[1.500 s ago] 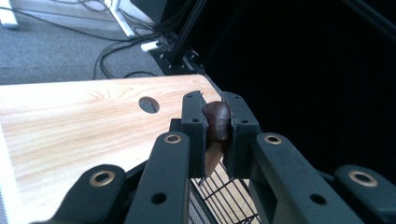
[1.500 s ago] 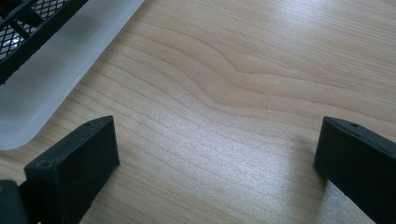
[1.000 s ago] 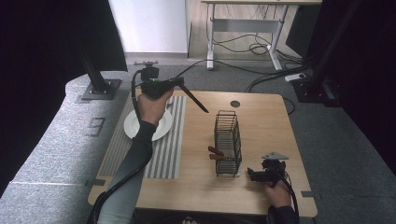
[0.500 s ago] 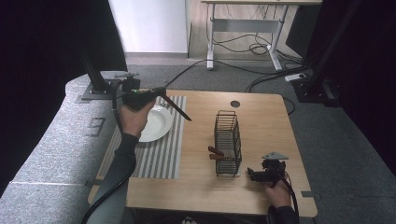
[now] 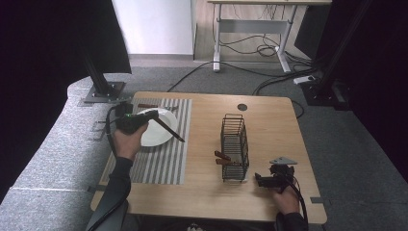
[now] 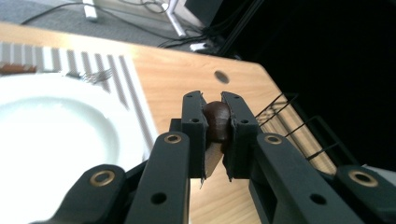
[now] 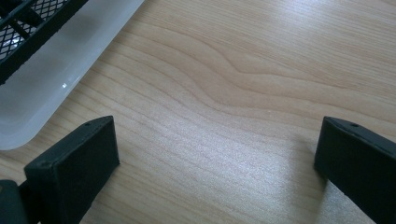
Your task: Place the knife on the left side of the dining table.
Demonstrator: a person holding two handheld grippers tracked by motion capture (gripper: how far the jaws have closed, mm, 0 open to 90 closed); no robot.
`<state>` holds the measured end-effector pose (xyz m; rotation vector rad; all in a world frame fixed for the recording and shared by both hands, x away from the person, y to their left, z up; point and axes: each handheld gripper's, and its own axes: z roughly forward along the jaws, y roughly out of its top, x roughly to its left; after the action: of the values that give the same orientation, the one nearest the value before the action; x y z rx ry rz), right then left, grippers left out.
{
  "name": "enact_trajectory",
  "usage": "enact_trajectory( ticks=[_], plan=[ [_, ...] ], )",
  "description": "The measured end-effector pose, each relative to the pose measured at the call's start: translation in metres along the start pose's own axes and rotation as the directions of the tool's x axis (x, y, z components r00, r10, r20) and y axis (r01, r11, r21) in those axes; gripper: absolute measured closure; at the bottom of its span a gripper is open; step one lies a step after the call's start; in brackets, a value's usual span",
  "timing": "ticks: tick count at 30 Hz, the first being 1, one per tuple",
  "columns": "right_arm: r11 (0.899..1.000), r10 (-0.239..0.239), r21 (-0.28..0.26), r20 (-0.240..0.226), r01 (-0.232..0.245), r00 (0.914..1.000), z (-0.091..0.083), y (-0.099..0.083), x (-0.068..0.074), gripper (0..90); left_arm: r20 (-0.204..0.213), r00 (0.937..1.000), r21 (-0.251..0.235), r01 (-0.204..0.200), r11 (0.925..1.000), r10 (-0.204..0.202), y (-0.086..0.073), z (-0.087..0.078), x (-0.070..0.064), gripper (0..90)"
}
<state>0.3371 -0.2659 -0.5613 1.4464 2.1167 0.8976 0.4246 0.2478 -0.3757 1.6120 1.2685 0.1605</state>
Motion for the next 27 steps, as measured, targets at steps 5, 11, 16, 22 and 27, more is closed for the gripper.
enact_trajectory(
  ticks=[5, 11, 16, 22, 27],
  plan=[
    [1.0, 0.0, 0.001, 0.0, 0.0, 1.0, 0.0, 0.0, 0.0, 0.0, -0.028, 0.9994, 0.009, 0.021, 0.9997, -0.021, -0.02, -0.007, 0.012, 79.9],
    [1.0, -0.001, 0.001, -0.001, 0.001, 1.0, 0.0, 0.0, 0.0, 0.0, -0.031, 0.9975, 0.022, 0.064, 0.9977, -0.063, -0.042, -0.012, 0.026, 79.9],
    [1.0, -0.001, 0.0, -0.001, 0.001, 1.0, 0.0, 0.0, 0.0, 0.0, -0.039, 0.9949, 0.024, 0.094, 0.9953, -0.093, -0.057, -0.017, 0.036, 79.9],
    [1.0, -0.002, -0.001, -0.001, 0.002, 1.0, 0.0, 0.0, 0.0, 0.0, -0.033, 0.9919, 0.01, 0.123, 0.9923, -0.123, -0.064, -0.021, 0.047, 79.3],
    [1.0, -0.002, -0.001, -0.001, 0.002, 1.0, 0.0, 0.0, 0.0, 0.0, -0.083, 0.9913, 0.002, 0.103, 0.9947, -0.103, -0.069, -0.023, 0.054, 76.2]
  ],
)
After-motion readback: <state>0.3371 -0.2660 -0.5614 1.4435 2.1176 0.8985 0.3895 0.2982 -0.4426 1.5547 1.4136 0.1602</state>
